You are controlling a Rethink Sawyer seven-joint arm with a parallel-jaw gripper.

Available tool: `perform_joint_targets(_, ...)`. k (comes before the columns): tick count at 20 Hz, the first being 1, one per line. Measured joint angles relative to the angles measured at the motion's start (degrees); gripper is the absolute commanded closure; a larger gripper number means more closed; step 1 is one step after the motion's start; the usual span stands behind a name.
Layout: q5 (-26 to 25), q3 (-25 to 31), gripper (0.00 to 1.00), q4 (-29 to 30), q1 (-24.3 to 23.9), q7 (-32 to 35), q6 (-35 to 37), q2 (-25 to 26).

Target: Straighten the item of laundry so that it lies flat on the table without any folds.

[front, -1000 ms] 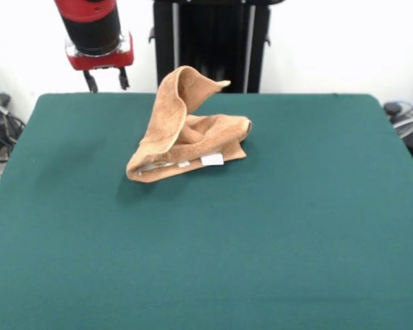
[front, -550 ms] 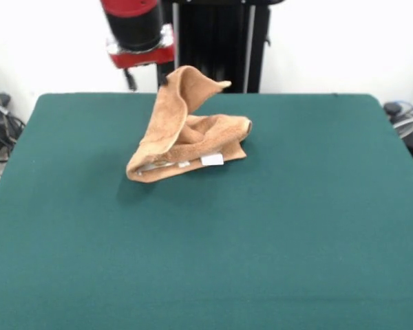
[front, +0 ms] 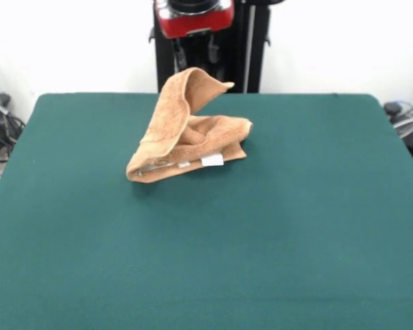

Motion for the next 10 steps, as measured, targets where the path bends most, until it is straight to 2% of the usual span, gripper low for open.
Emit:
perform_joint_targets(5,0.9,-0.1,0.00,0.4,2.0,0.0,-2.3,0.3)
perform_joint_targets(10,0.9,-0.7,0.00,0.9,4.5,0.0,-13.8,4.9)
